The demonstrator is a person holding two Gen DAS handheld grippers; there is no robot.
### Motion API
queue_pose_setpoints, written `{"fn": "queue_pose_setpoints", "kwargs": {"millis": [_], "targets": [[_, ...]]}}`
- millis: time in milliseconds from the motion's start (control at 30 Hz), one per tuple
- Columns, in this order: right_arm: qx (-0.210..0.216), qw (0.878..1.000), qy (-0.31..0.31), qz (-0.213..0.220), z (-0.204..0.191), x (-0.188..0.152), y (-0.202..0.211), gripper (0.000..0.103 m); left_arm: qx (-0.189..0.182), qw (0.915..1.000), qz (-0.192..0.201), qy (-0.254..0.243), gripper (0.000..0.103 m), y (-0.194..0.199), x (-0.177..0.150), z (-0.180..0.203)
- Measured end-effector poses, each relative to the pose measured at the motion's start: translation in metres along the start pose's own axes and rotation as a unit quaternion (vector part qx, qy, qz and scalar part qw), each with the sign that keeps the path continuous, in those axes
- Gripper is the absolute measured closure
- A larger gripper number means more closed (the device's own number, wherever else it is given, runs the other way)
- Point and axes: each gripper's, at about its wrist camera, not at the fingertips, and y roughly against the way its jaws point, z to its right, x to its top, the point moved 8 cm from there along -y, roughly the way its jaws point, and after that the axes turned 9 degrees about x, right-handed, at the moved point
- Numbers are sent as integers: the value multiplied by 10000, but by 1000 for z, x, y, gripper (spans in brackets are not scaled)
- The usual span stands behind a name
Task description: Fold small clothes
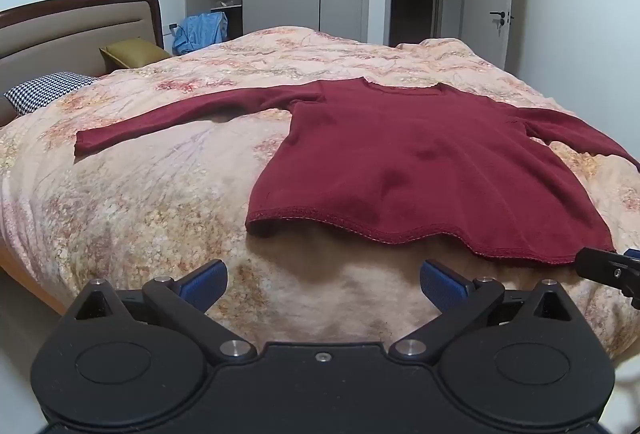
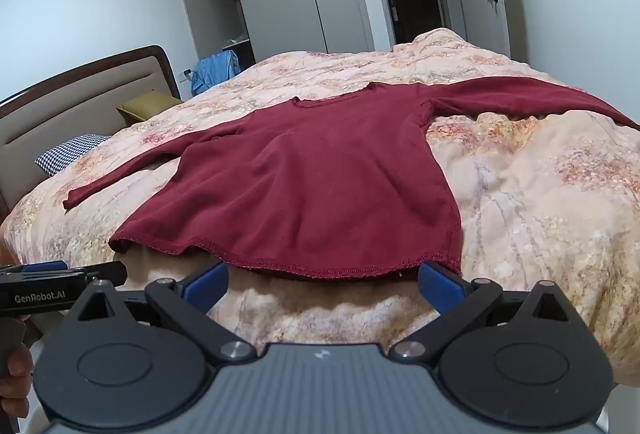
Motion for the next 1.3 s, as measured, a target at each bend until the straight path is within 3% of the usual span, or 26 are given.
{"fn": "queue_pose_setpoints", "kwargs": {"millis": [1300], "targets": [[-29, 10000, -35, -75, 2, -1, -5, 0, 216, 9998, -23, -38, 1, -4, -2, -8]]}}
